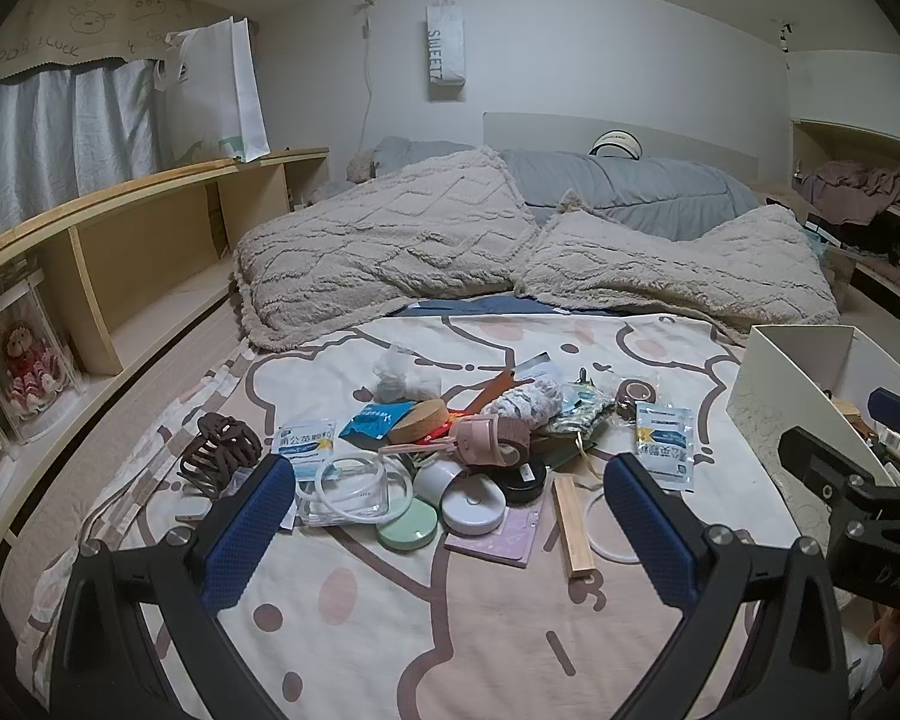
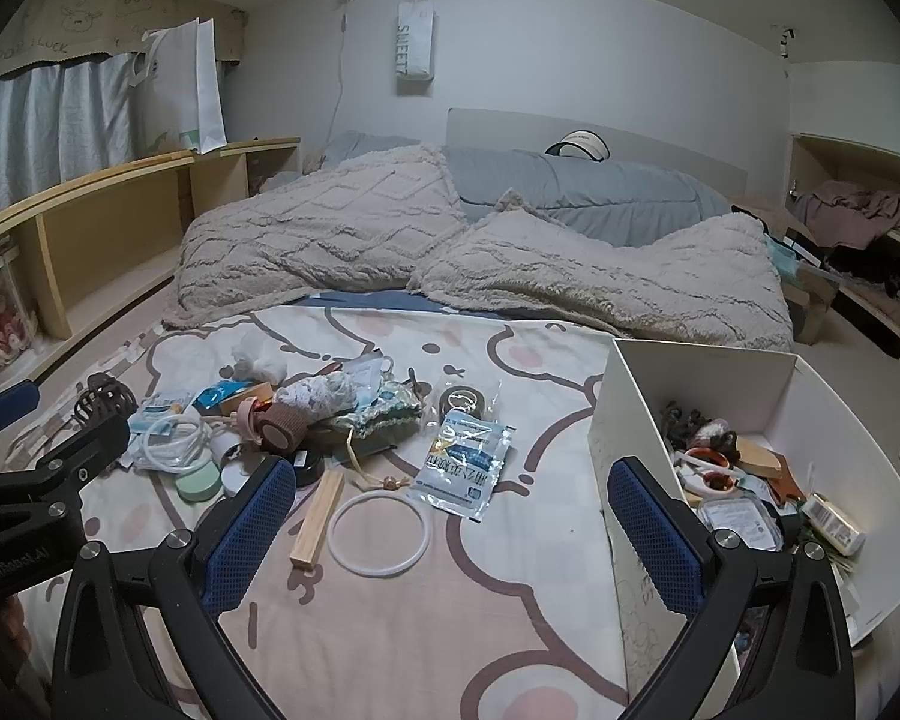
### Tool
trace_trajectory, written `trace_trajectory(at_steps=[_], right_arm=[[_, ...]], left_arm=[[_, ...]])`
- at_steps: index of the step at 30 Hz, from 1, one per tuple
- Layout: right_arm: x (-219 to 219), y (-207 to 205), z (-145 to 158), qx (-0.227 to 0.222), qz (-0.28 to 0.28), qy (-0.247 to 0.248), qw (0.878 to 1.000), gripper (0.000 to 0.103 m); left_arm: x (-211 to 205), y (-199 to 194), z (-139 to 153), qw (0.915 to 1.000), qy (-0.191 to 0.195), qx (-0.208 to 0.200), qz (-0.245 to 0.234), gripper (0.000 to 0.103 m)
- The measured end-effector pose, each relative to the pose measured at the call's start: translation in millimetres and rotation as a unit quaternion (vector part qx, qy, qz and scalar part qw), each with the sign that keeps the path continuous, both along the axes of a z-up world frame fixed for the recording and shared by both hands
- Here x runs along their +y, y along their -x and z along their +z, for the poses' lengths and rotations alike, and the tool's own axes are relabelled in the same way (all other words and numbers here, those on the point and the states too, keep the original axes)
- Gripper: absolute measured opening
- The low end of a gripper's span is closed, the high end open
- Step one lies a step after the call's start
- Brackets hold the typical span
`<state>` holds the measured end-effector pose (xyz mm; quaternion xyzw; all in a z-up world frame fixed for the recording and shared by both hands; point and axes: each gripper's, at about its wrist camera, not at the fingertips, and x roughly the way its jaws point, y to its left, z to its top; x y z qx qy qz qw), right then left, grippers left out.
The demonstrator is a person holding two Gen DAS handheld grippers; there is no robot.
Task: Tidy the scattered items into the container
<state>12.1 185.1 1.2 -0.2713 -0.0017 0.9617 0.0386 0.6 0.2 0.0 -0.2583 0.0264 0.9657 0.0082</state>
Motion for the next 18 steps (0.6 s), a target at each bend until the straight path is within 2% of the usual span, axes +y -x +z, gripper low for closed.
trace_trajectory(at_steps=[9, 18], right_arm=[[-1.0, 4.3, -5.3, -0.011, 0.007, -0.002, 1.000, 0.103], [-7.5, 20.4, -33.0, -0.056, 0.015, -0.017, 0.998, 0.103]], left_arm=[[0.0, 6.7, -8.1, 0.9998, -0.008, -0.016, -0.004, 0.103], [-2.1, 21.4, -28.4, 0.9988, -0.005, -0.049, 0.006, 0.103]])
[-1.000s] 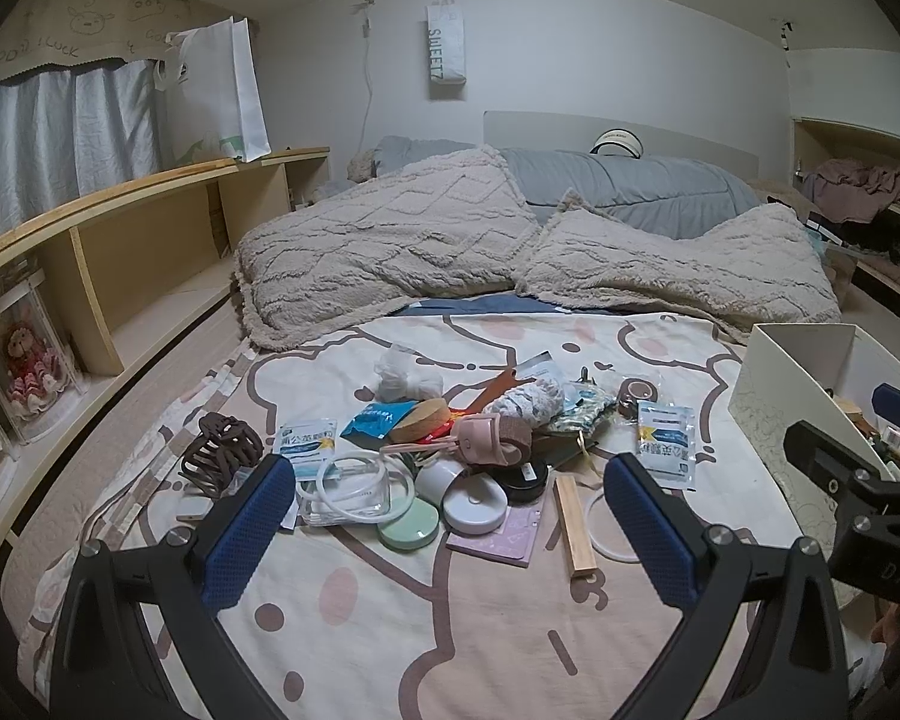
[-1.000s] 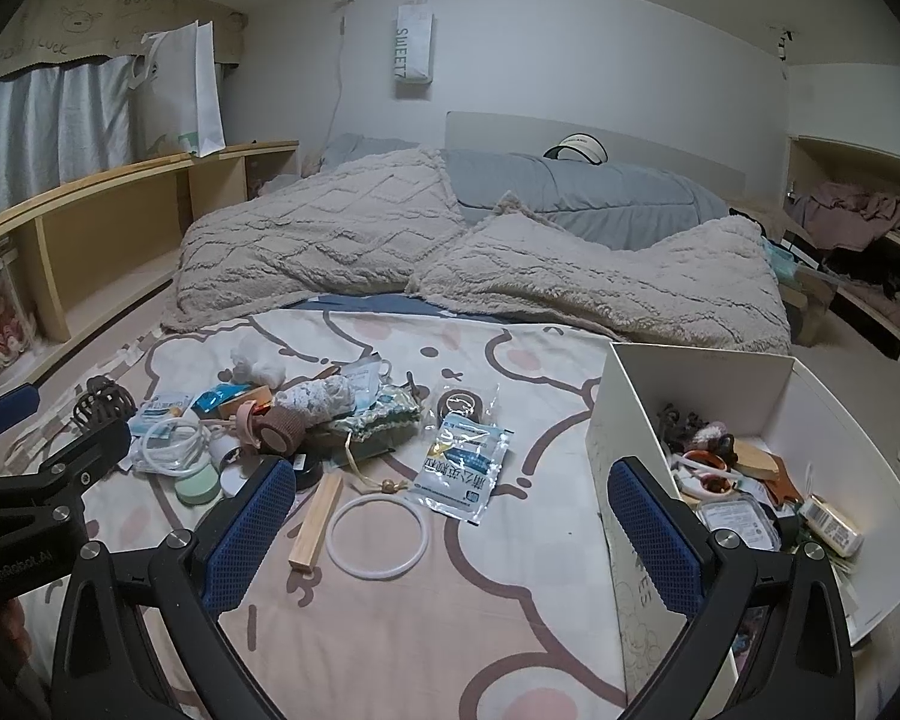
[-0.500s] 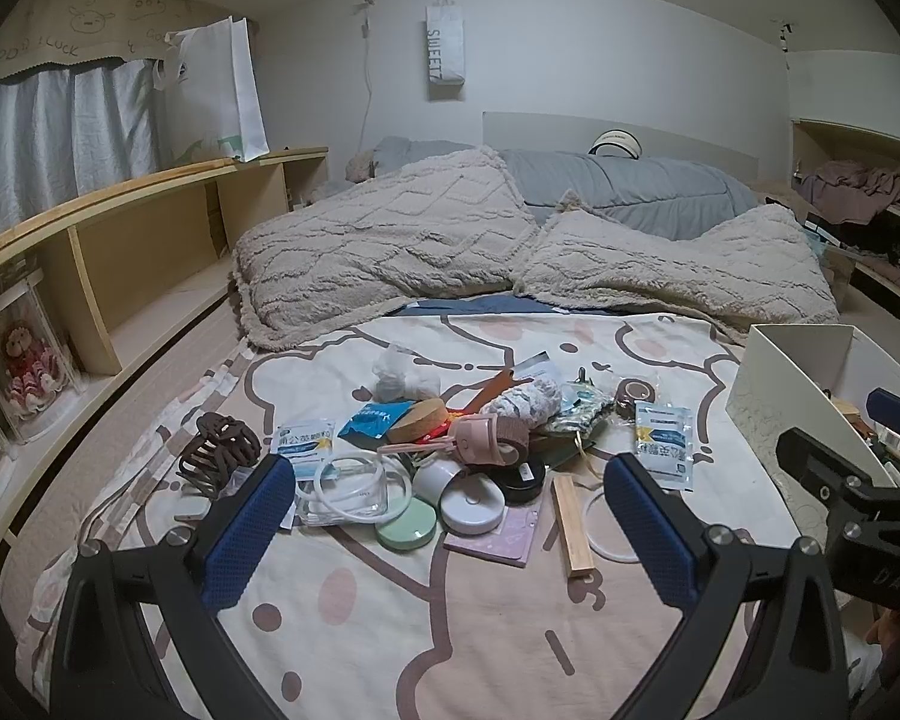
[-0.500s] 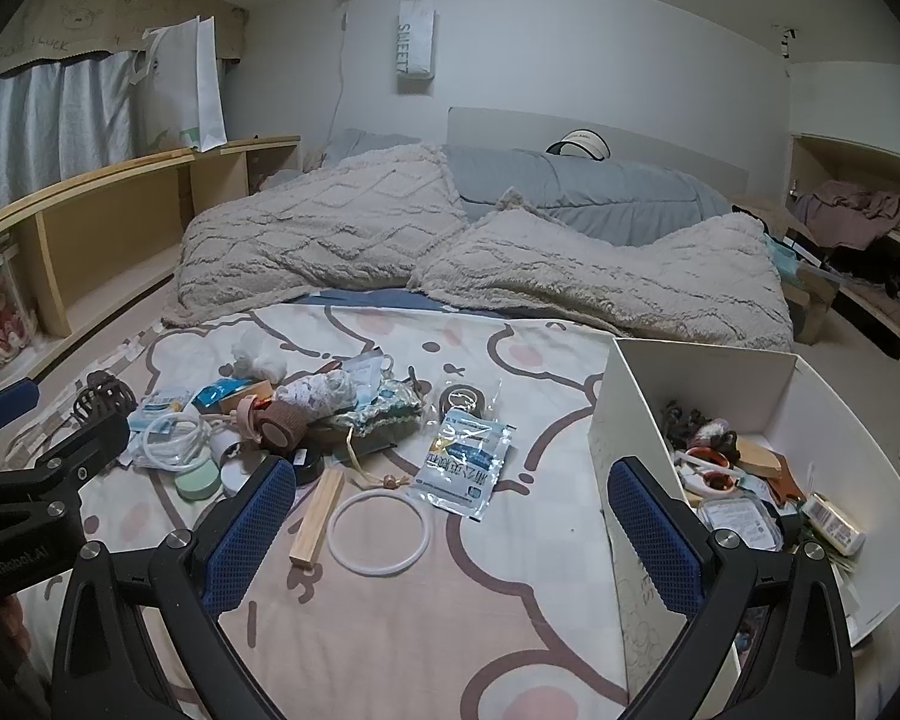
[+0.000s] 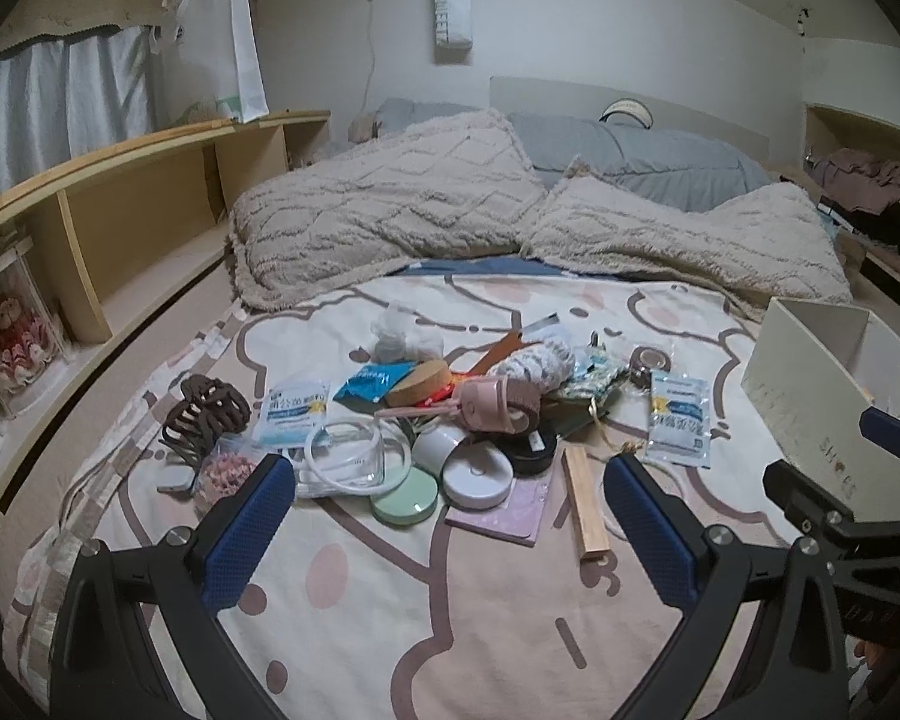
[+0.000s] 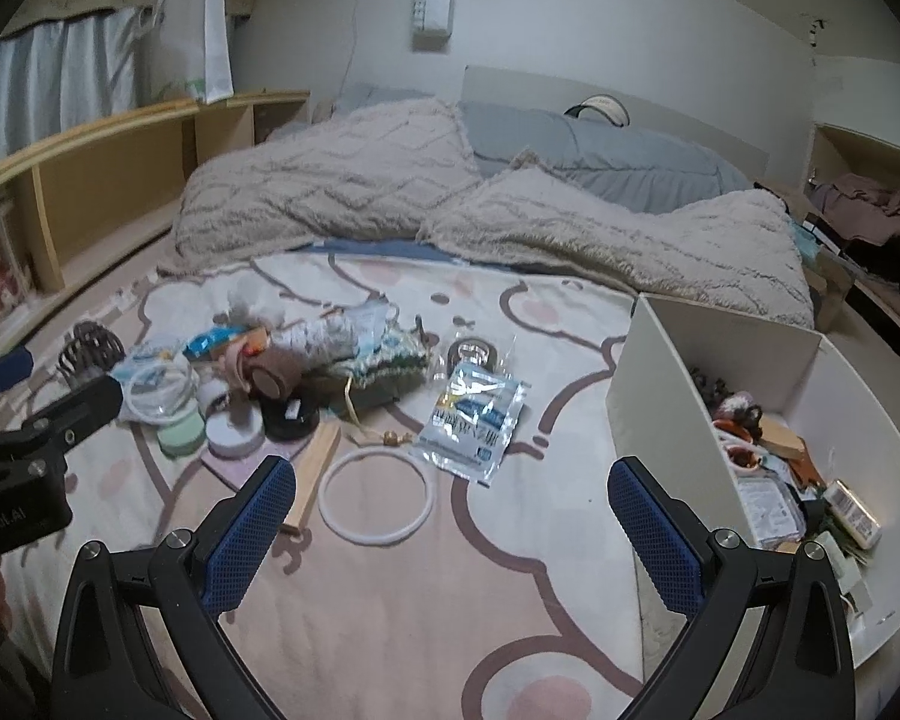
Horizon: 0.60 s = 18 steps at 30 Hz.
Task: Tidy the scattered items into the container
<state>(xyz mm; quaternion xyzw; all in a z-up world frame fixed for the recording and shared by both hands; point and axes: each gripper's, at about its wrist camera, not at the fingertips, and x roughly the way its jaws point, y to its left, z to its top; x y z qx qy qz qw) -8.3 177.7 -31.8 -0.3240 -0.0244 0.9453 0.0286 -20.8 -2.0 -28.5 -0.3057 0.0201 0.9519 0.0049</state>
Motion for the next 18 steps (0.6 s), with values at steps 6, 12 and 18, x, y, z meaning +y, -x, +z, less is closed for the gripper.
trace_trajectory(at_steps=[6, 12, 18], right_arm=[[-2.5, 9.4, -18.8, -0.032, 0.006, -0.006, 0.999, 0.103], [-6.6, 18.7, -41.4, -0.063, 0.013, -0.014, 0.998, 0.103], [-11.3, 26.9, -64.0, -0.096, 0.018, -0.028, 0.995, 0.103]], left_arm=[[-1.1, 8.3, -11.6, 0.9998, -0.003, -0.021, 0.002, 0.103], [-1.2, 17.2, -26.7, 0.9989, -0.013, -0.044, 0.000, 0.103], [3.8, 26.2, -44.5, 0.9970, -0.021, -0.074, -0.009, 0.103]])
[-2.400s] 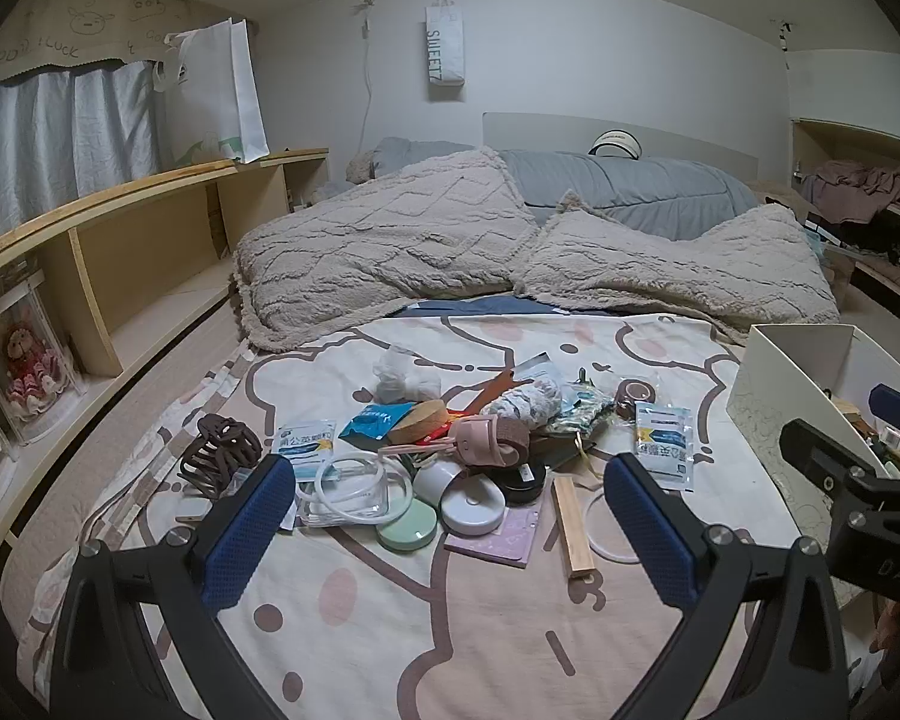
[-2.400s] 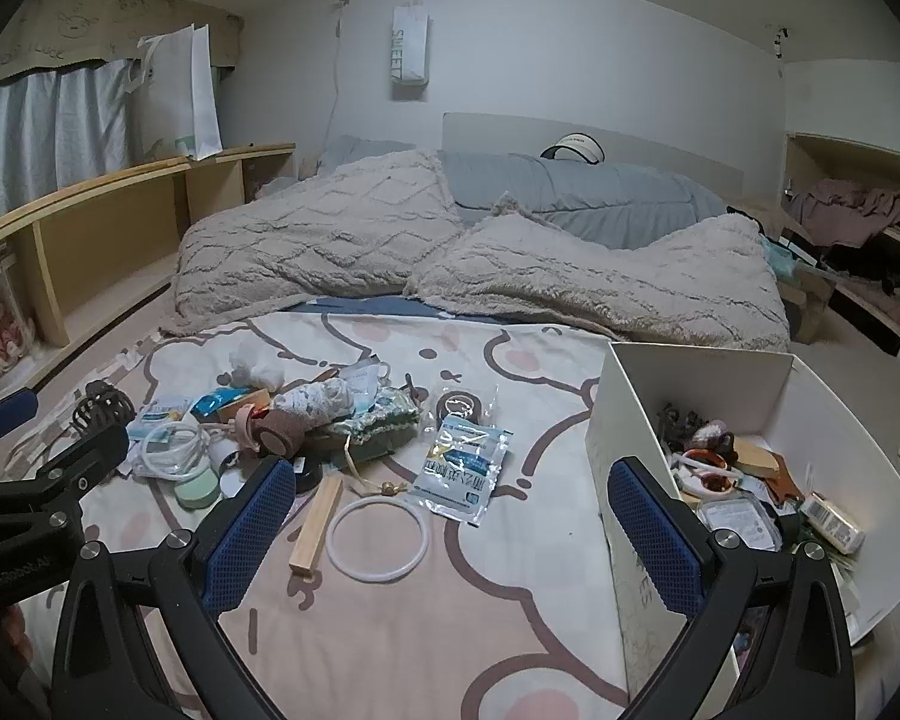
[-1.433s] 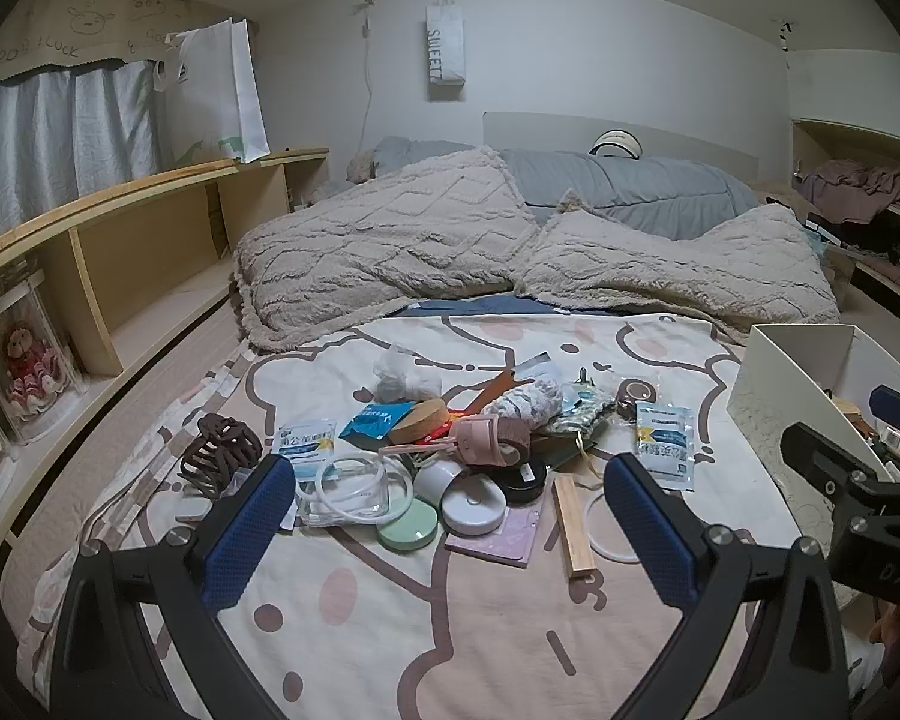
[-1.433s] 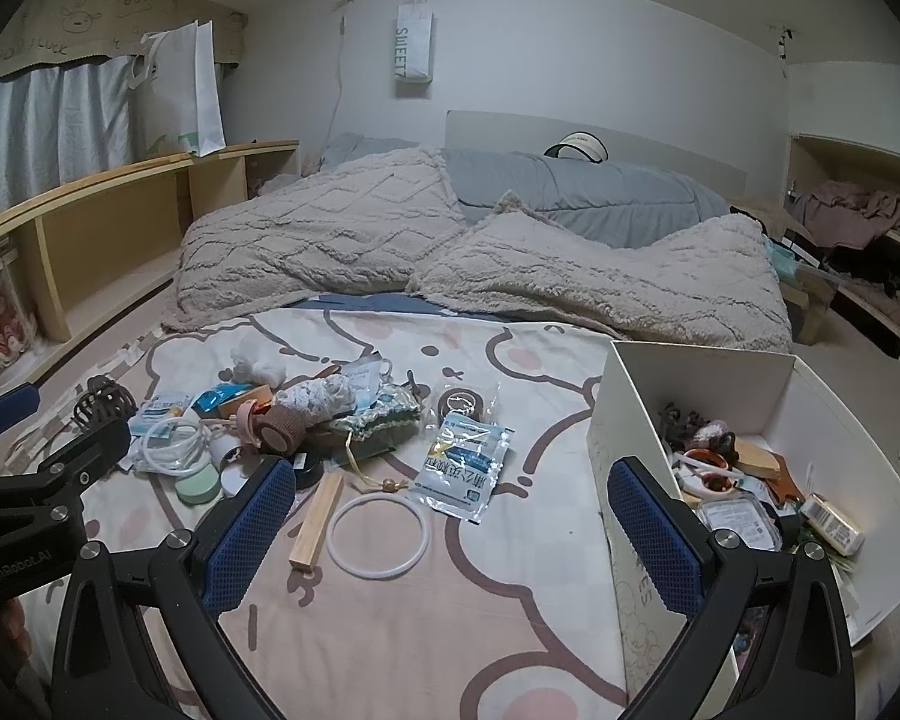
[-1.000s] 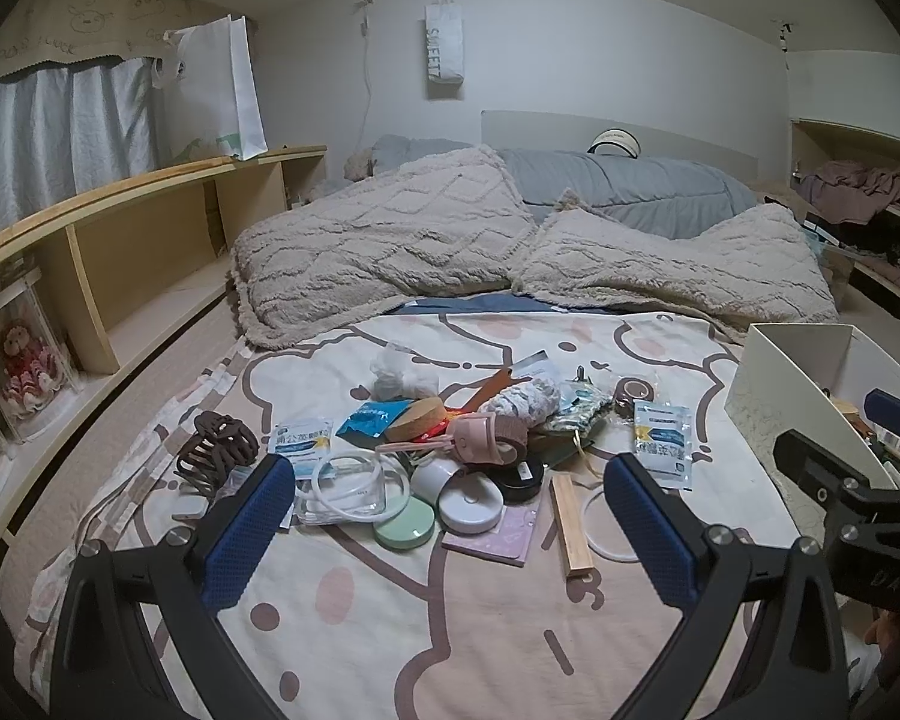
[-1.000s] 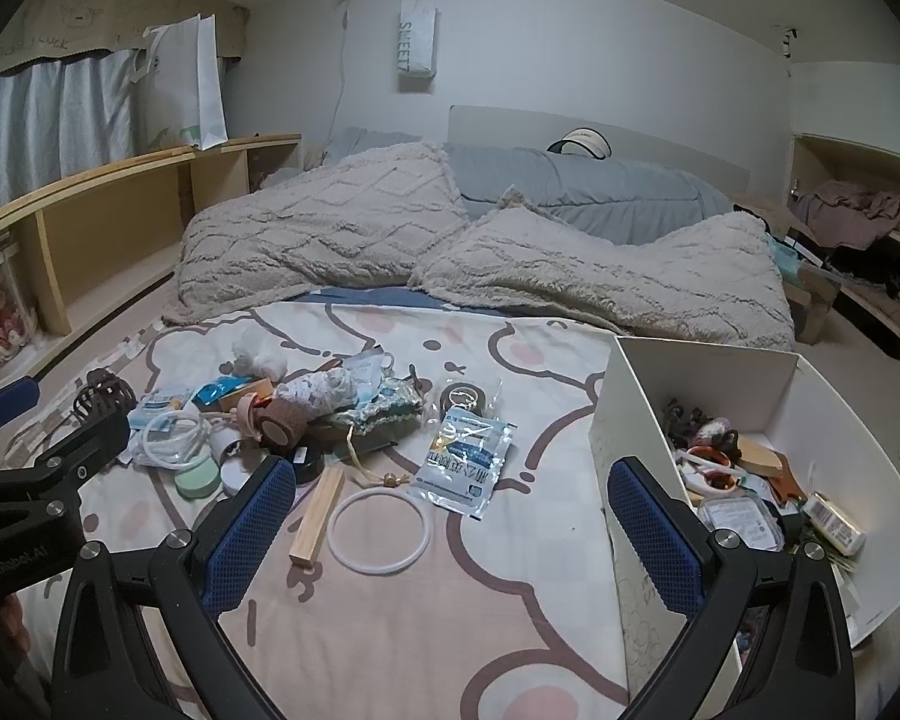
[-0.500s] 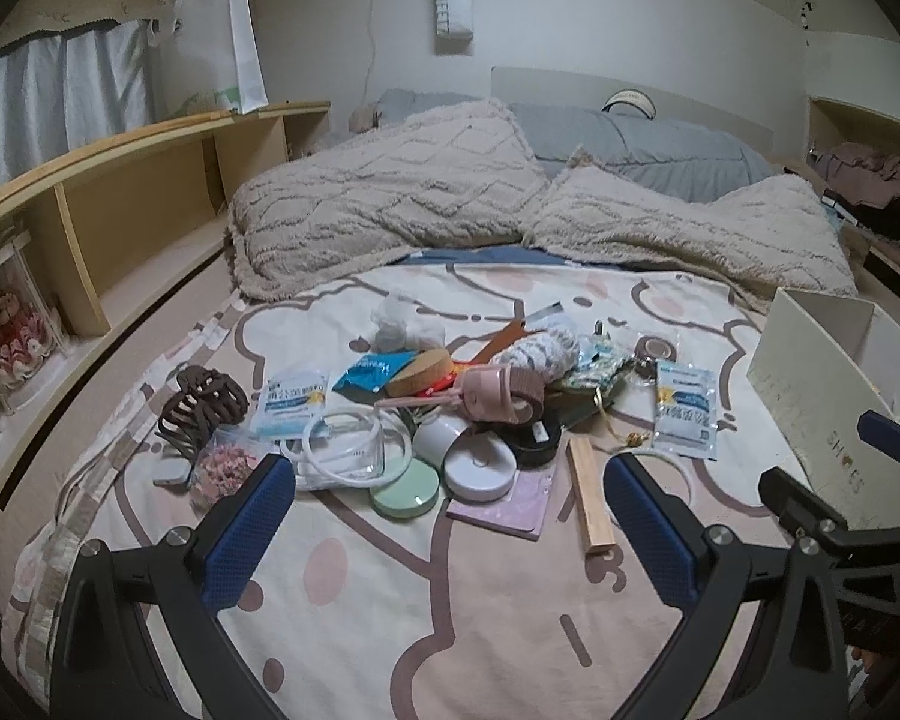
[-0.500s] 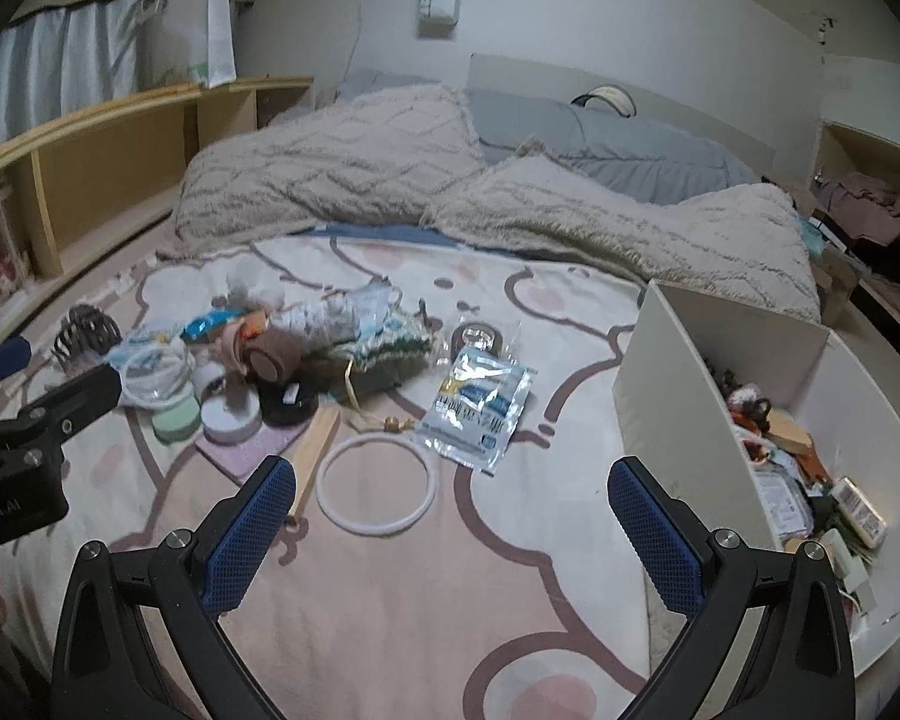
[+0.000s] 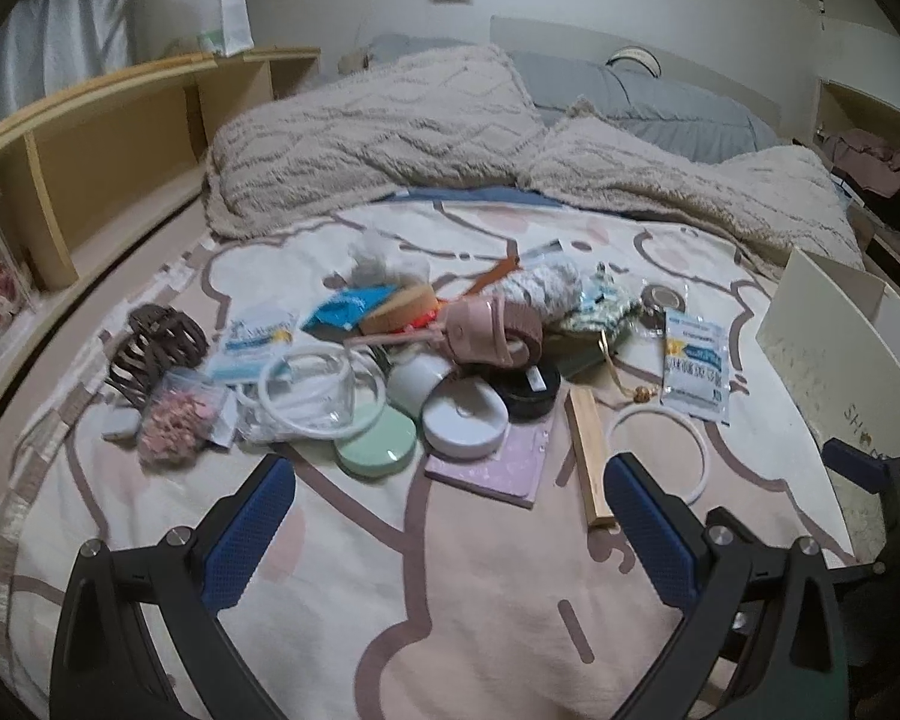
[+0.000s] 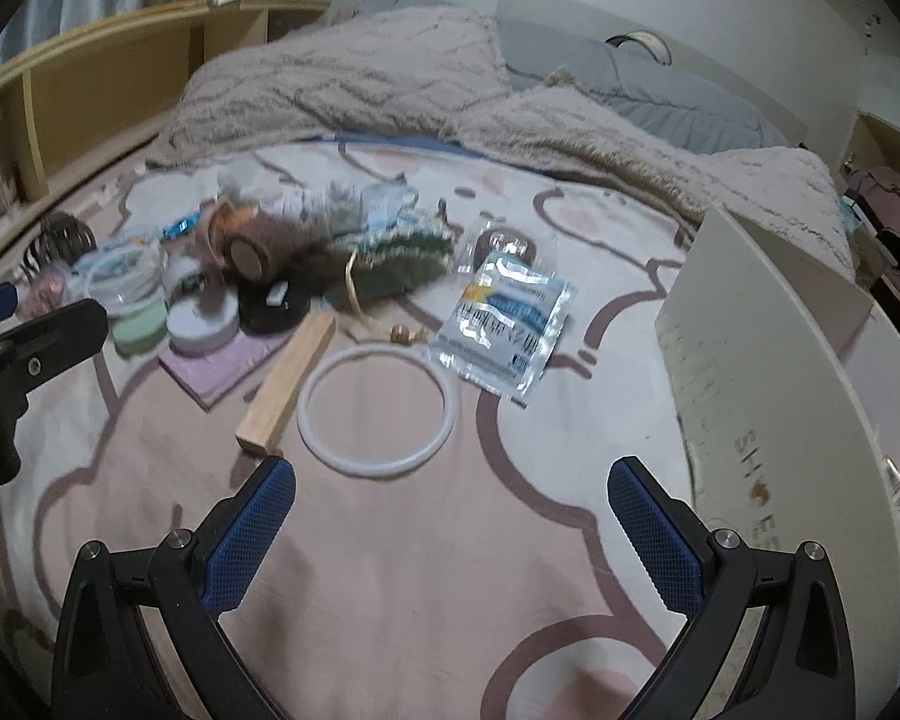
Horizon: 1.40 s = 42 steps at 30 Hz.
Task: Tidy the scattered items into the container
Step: 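Lower the left tool to the wooden stick while the right tool approaches the white ring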
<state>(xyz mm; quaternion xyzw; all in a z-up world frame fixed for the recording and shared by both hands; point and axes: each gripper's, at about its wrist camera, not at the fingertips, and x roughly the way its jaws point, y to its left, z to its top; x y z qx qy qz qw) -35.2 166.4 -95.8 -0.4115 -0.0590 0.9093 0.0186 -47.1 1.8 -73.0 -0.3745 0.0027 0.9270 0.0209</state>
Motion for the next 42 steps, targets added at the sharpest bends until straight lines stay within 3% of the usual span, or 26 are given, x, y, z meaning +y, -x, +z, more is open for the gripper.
trace_trajectory(at_steps=[12, 19, 24, 32, 42], right_arm=[[-3.4, 15.5, -32.8, -0.046, 0.003, 0.003, 0.999, 0.103], [15.9, 37.2, -30.6, -0.036, -0.058, 0.040, 0.997, 0.103], [20.9, 48.9, -41.8, -0.061, -0.076, 0.049, 0.994, 0.103], [23.7, 40.6, -42.3, -0.097, -0.061, 0.041, 0.993, 0.103], [24.9, 14.9, -40.9, -0.125, -0.033, 0.011, 0.991, 0.103]], left_arm=[[3.0, 9.6, -23.9, 0.9993, 0.000, -0.036, -0.001, 0.103], [1.9, 13.4, -31.0, 0.9988, -0.018, -0.046, -0.005, 0.103], [6.2, 14.5, -34.4, 0.9987, -0.016, -0.047, -0.014, 0.103], [10.1, 17.1, -40.2, 0.9962, -0.053, -0.057, -0.037, 0.103], [25.0, 20.1, -52.8, 0.9920, -0.071, -0.074, -0.074, 0.075]])
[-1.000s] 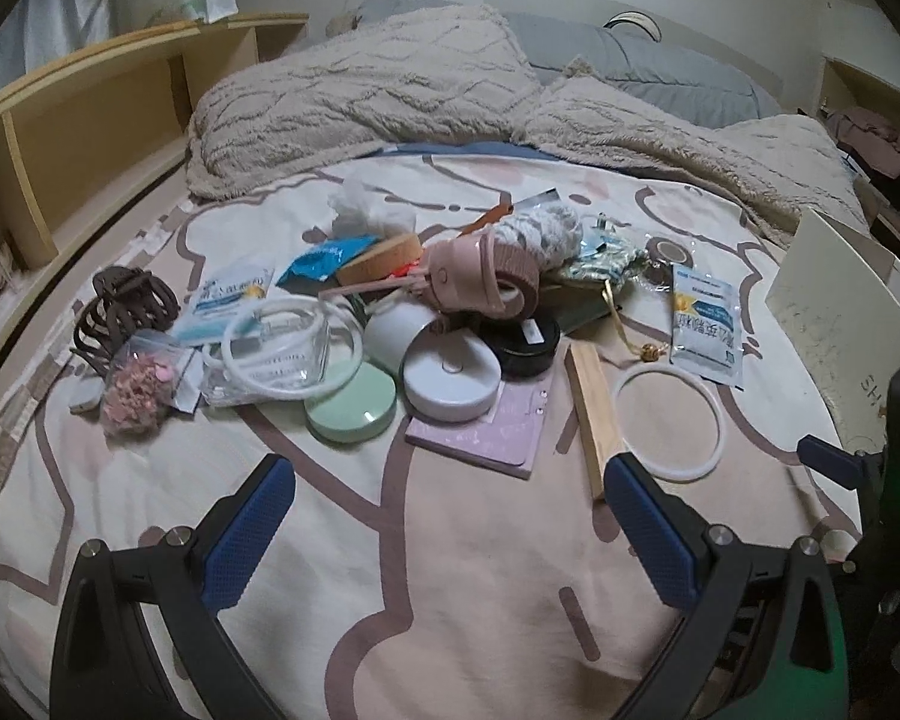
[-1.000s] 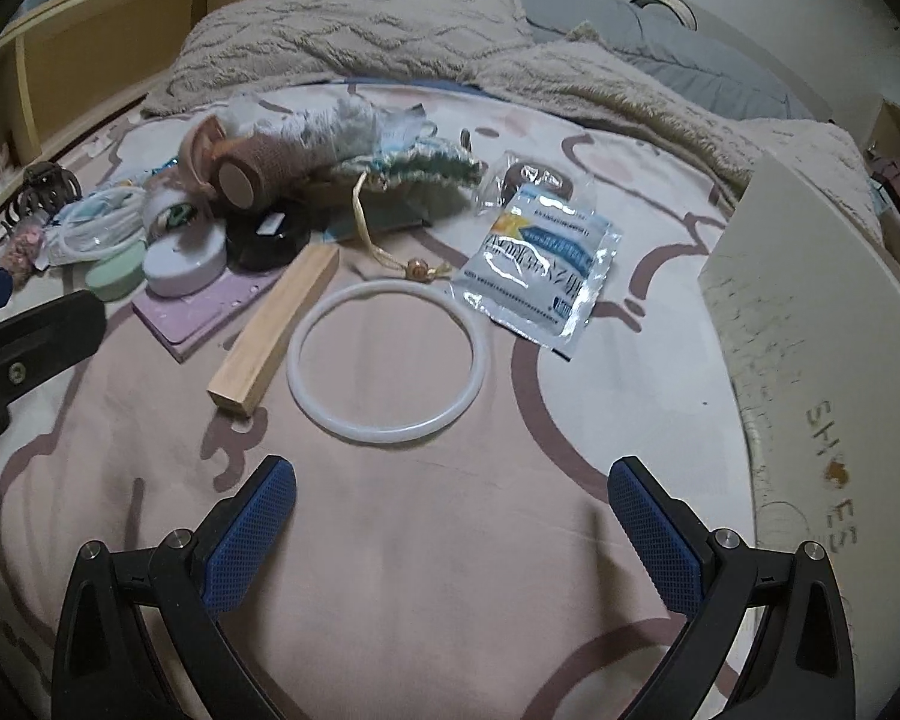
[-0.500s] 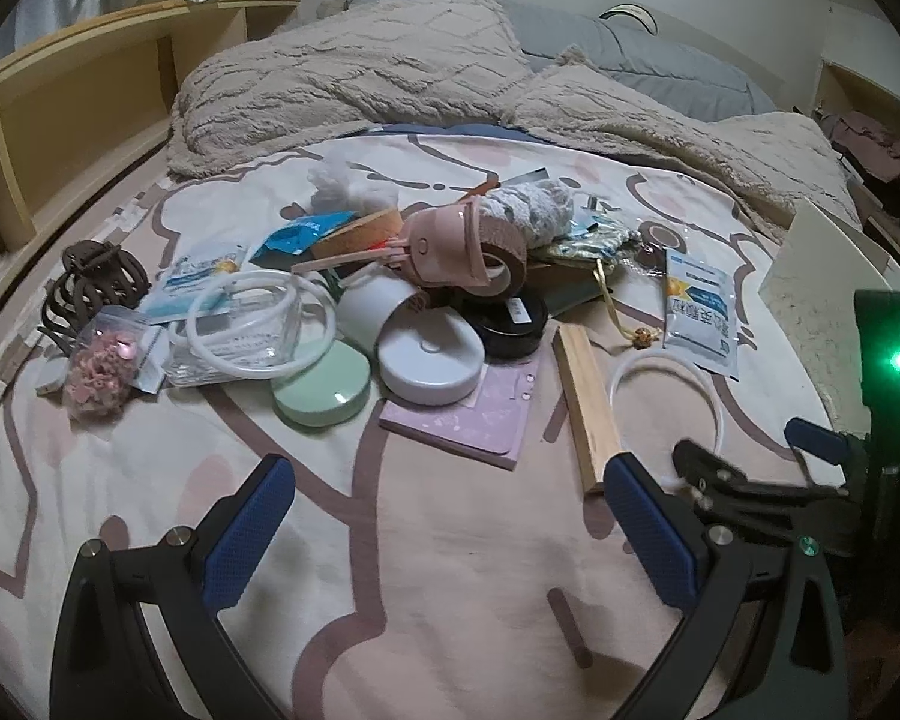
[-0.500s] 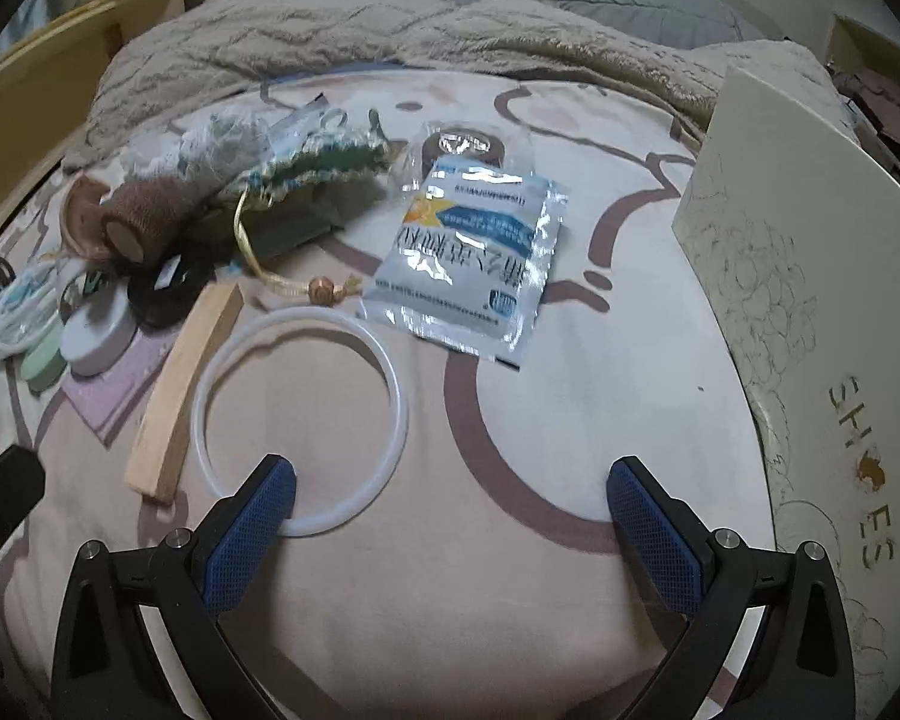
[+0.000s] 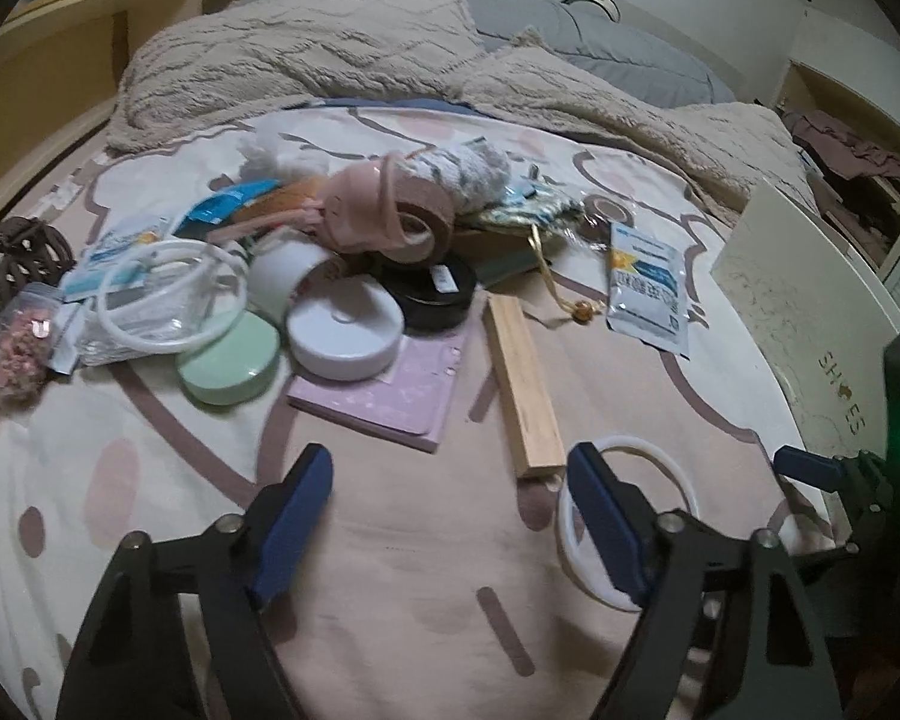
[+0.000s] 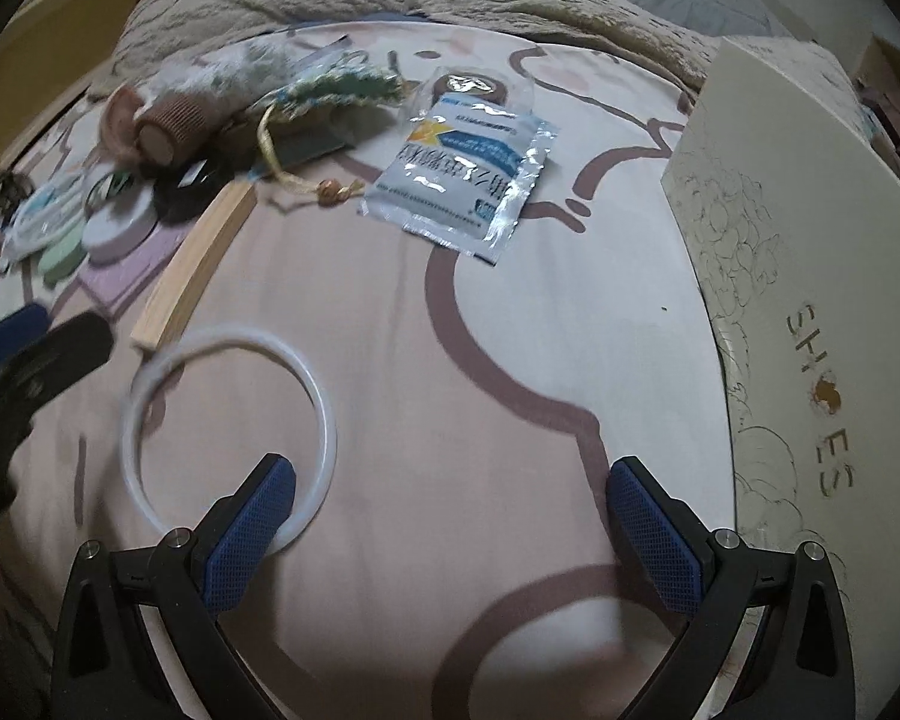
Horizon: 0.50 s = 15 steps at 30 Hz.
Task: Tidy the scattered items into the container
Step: 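Lower the left tool to the wooden stick while the right tool approaches the white ring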
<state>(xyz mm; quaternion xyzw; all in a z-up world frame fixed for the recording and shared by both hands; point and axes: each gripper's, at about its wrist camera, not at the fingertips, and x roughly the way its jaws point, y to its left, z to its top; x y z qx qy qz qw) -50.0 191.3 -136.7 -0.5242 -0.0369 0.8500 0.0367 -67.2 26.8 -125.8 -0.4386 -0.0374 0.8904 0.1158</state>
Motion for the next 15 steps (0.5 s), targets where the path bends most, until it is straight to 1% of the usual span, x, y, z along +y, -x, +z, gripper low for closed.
trace_trajectory(at_steps=[1, 3, 4, 6, 8, 9, 13, 15], right_arm=[[-1.2, -2.2, 0.6, 0.000, 0.005, -0.005, 1.000, 0.103], [-3.2, -6.8, 1.3, -0.001, 0.014, -0.013, 1.000, 0.103], [-3.7, -8.7, 1.5, -0.002, 0.018, -0.015, 1.000, 0.103], [-4.1, -13.3, 1.8, -0.004, 0.022, -0.015, 1.000, 0.103], [-3.5, -16.9, 1.8, -0.004, 0.022, -0.013, 1.000, 0.103], [-2.7, -18.6, 1.5, -0.004, 0.022, -0.011, 1.000, 0.103], [3.2, -30.1, -1.0, -0.003, 0.016, 0.011, 1.000, 0.103], [3.4, -36.2, -1.2, 0.000, 0.021, 0.012, 1.000, 0.103]], left_arm=[[1.7, -0.1, -1.1, 1.0000, -0.002, -0.001, -0.005, 0.073], [4.7, -0.5, -2.4, 0.9998, -0.008, -0.001, -0.016, 0.064], [6.8, -0.4, -3.2, 0.9997, -0.011, -0.002, -0.023, 0.062], [11.5, 0.0, -4.5, 0.9993, -0.016, -0.004, -0.035, 0.054], [16.6, -0.2, -6.0, 0.9988, -0.016, -0.006, -0.046, 0.049], [19.7, 0.2, -7.4, 0.9985, -0.016, -0.006, -0.051, 0.044], [24.9, 3.2, -11.3, 0.9983, -0.013, -0.009, -0.055, 0.037], [24.6, 4.3, -12.5, 0.9985, -0.014, -0.008, -0.051, 0.029]])
